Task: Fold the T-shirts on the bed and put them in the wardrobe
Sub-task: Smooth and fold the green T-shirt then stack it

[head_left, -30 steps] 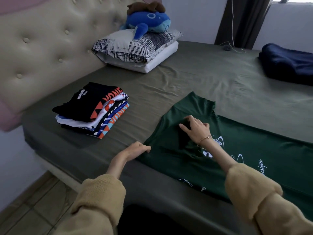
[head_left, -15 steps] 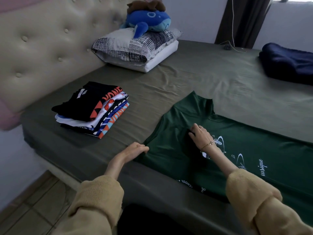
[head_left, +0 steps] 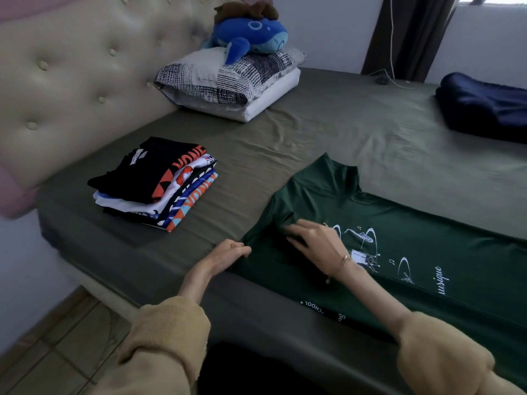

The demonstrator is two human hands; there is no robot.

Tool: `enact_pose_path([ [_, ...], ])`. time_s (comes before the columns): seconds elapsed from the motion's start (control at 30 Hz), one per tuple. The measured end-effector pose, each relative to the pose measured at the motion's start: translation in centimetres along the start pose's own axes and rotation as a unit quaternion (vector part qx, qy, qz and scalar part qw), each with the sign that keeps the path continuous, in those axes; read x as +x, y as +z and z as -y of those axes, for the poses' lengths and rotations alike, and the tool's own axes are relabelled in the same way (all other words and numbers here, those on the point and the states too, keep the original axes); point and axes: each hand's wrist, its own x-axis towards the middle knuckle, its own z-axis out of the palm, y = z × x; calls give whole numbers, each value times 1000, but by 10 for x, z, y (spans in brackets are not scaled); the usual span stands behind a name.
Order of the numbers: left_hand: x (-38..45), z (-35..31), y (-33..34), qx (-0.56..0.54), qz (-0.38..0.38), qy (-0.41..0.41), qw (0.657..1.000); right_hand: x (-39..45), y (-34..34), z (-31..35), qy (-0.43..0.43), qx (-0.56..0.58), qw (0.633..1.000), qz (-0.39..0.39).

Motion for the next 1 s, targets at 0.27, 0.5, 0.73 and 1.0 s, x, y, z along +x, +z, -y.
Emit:
enact_pose_path([
  [0.27, -1, 0, -1, -10, 12, 20, 1000, -37, 23, 23, -74, 16, 994, 85],
  [0.5, 1, 4, 3, -34, -15, 3, 999, -47, 13, 18, -59, 19, 991, 118],
  [0.73, -4, -7, 11, 46, -188, 64, 979, -60, 7, 18, 32, -3, 976, 217],
  [1.0, -10, -37, 71, 364, -234, 149, 889, -77, -7, 3, 73, -22, 972, 220],
])
